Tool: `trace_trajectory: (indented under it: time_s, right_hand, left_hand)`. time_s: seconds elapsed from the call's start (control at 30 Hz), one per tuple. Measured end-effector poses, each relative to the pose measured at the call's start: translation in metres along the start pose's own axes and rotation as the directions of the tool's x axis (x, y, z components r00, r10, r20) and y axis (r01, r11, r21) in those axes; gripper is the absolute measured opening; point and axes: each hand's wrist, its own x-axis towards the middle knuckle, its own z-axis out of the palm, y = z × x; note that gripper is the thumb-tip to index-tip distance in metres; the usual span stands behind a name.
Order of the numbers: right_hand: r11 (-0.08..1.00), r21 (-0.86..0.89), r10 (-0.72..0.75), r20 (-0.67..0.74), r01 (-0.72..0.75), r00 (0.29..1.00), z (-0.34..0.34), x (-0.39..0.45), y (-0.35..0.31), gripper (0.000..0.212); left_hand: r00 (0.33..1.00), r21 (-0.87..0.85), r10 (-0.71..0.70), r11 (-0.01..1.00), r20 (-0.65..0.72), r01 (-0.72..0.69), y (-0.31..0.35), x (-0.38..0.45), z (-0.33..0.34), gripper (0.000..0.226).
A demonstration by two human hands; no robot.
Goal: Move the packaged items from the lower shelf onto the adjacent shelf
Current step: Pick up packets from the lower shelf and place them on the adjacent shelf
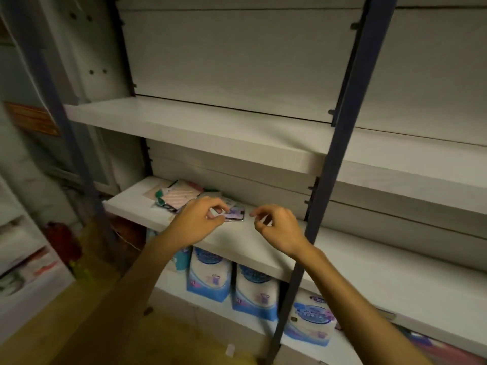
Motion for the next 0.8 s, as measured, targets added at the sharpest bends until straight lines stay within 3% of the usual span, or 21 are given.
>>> trace_trajectory:
  time_s: [0.43, 0.8]
  right_hand:
    - [0.986, -0.022, 0.166, 0.087, -0.164, 0.982, 0.147, 0.164, 0.011, 0.027]
    - [0.964, -0.043, 0.265, 0.104, -0.262, 0.959, 0.223, 0.214, 0.02, 0.02]
  left_hand:
    - [0.971, 0.013, -0.239, 0.971, 0.021, 0.239, -0.203, 0.079, -0.06, 0.018]
    - [0.934, 0.015, -0.346, 0.938, 0.092, 0.346, -0.308, 0.133, -0.044, 0.011]
